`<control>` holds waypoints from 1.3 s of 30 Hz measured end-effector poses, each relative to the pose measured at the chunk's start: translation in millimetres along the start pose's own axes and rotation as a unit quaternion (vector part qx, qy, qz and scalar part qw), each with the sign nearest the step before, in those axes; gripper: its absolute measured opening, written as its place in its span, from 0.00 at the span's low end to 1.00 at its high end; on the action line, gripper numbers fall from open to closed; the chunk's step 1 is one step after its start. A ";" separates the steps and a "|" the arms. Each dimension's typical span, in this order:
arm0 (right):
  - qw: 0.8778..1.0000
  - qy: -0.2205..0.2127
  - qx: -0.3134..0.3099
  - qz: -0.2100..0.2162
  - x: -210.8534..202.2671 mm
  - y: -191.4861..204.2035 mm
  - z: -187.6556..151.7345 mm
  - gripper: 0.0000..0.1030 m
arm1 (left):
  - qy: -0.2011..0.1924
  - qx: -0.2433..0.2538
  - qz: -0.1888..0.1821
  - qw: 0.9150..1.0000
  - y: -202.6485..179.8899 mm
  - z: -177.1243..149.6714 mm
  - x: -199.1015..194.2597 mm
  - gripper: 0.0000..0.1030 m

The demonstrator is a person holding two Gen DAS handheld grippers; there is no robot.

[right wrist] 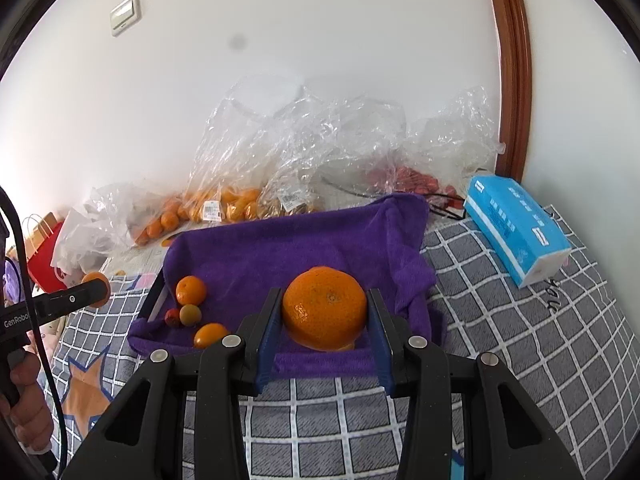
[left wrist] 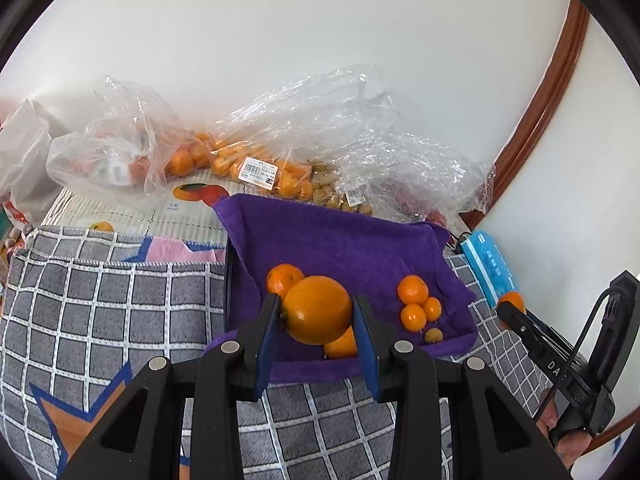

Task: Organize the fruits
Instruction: 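Carry both held oranges over the purple towel tray, then lower the oranges onto the towel and open both tools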

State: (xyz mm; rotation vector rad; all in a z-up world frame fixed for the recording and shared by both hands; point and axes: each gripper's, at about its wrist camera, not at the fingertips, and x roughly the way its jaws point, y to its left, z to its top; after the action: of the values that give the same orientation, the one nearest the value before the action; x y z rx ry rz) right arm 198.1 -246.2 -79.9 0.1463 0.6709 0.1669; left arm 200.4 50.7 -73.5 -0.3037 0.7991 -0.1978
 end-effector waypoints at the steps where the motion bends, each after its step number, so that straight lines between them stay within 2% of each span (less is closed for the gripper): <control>1: 1.000 -0.001 -0.002 -0.002 1.8 -1.1 2.7 0.39 | -0.002 0.000 0.002 1.000 0.5 2.7 1.1 0.33; 11: 1.000 -0.013 -0.003 0.005 14.4 -14.8 29.9 0.40 | -0.015 0.012 0.016 1.000 -5.6 30.3 7.0 0.33; 21: 1.000 -0.021 -0.012 0.007 14.2 -17.6 51.9 0.40 | -0.003 0.034 0.013 0.999 -22.4 37.9 17.1 0.33; 32: 1.000 0.008 -0.021 -0.001 39.7 -17.5 34.5 0.39 | 0.006 0.039 0.010 0.999 -27.6 35.0 35.5 0.33; 39: 0.999 0.013 -0.031 -0.010 59.2 -16.2 34.7 0.39 | 0.017 0.025 0.001 1.000 -21.0 34.2 54.6 0.33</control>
State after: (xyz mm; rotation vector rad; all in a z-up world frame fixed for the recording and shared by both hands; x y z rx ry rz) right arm 267.3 -253.0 -91.9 0.0789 0.6924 0.1707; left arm 261.3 21.9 -80.6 -0.2536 0.8267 -0.2211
